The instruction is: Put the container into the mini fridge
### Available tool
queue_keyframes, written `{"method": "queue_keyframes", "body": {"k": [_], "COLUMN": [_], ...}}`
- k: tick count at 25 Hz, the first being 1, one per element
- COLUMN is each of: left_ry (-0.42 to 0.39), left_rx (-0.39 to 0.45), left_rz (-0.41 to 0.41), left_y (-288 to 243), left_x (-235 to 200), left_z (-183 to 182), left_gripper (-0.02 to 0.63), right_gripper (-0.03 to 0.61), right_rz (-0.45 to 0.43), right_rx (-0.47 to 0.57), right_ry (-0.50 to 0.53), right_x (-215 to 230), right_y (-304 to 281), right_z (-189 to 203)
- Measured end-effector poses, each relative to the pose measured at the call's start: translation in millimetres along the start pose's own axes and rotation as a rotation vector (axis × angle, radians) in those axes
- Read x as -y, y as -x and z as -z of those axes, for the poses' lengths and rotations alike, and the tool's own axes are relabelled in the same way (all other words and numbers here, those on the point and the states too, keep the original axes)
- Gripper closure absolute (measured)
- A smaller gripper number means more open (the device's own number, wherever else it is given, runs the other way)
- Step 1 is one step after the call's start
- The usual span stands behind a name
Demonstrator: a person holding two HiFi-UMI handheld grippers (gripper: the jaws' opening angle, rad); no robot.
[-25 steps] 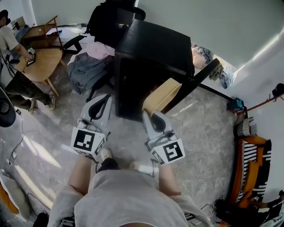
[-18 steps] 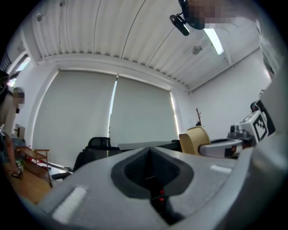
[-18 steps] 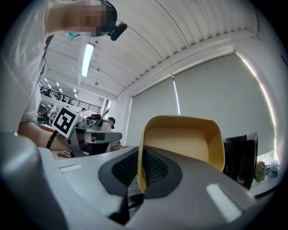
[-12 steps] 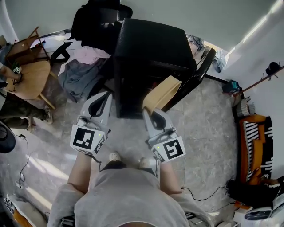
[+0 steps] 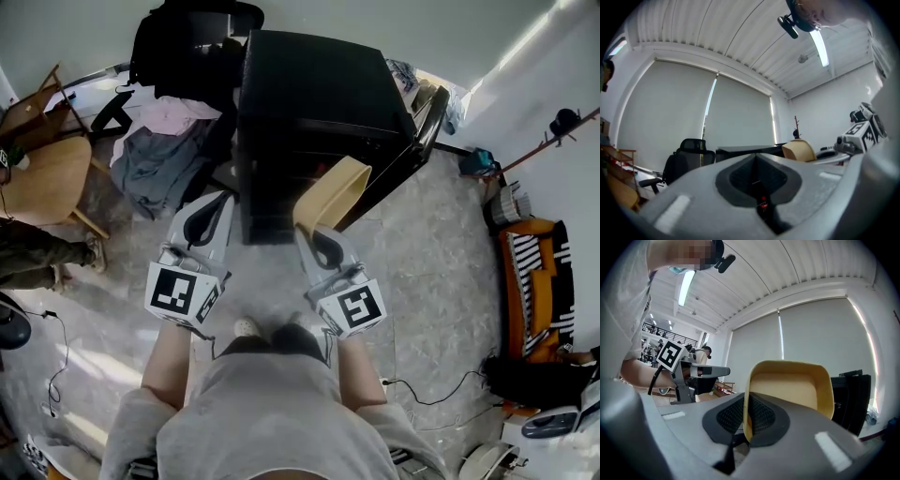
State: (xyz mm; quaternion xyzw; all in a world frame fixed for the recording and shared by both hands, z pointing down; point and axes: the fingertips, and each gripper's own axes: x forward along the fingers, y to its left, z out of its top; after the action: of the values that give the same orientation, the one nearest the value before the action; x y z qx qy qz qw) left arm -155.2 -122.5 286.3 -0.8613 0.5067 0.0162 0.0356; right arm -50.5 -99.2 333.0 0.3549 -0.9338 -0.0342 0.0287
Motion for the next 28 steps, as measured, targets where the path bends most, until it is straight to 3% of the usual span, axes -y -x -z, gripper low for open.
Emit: {"method": "queue_keyframes", "body": {"k": [10, 28], "left_ry": [0.023, 0.062], "left_rx": [-0.026, -0.116], "left_rz": [0.01, -0.04], "left_y": [-10, -29], "left_x": [-6, -31], "left_z": [17, 82], "left_gripper": [0.612, 0.612], "right_gripper": [0.574, 0.574], "right_rz": [-0.052, -0.256], "right_rx": [-0.151, -0.449], "right_ry": [0.033, 0.09], "right_x": [4, 4], "right_y": [-17, -58], "right_z": [43, 168]}}
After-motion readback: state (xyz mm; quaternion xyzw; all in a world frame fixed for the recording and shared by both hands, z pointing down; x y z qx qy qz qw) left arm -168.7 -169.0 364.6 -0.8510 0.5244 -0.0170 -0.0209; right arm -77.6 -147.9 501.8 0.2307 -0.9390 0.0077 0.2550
